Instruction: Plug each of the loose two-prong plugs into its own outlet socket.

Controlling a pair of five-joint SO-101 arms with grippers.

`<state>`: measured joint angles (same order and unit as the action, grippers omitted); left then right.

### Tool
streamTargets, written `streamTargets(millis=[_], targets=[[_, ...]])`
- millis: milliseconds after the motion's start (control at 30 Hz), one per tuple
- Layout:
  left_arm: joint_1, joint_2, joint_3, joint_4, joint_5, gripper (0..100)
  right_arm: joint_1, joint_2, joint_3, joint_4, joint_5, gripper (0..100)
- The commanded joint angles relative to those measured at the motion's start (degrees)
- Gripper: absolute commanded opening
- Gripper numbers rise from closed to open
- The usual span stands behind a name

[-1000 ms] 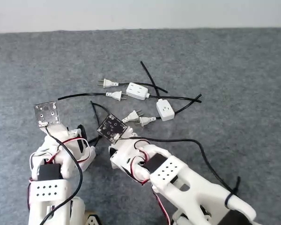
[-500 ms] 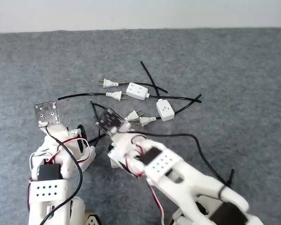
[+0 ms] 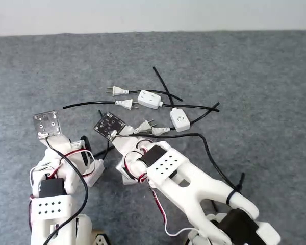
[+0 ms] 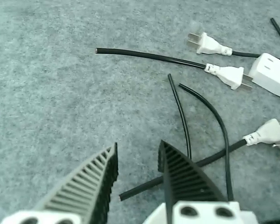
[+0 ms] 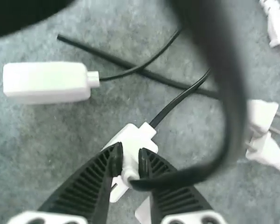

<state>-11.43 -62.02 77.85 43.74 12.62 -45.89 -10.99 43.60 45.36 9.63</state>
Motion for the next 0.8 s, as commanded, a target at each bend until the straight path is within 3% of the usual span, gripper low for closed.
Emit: streamTargets(millis=[0,267,467,567,767], targets=[[-0.4,-0.8,-0.6,-1.4,-0.7,14,-0.9,3.6,1.4,4.4,3.3,0.8],[-0.5,-0.9,-0.6,-1.5,-0.7,14,-0.9,2.9,1.4,2.8,3.8,2.1],[-0.8,-0.9,-0.4,-2.6,-0.7,14,-2.4,3.6,-2.2,5.8,-5.8,21.4],[-0.8,-0.9,-0.3,-3.3,-0.7,14,-5.2,3.6,-2.3,5.4,-6.9,28.8],[-0.8,-0.9,-0.3,-3.4,-0.7,14,-8.4,5.2,-2.5,3.5,-9.2,24.9]])
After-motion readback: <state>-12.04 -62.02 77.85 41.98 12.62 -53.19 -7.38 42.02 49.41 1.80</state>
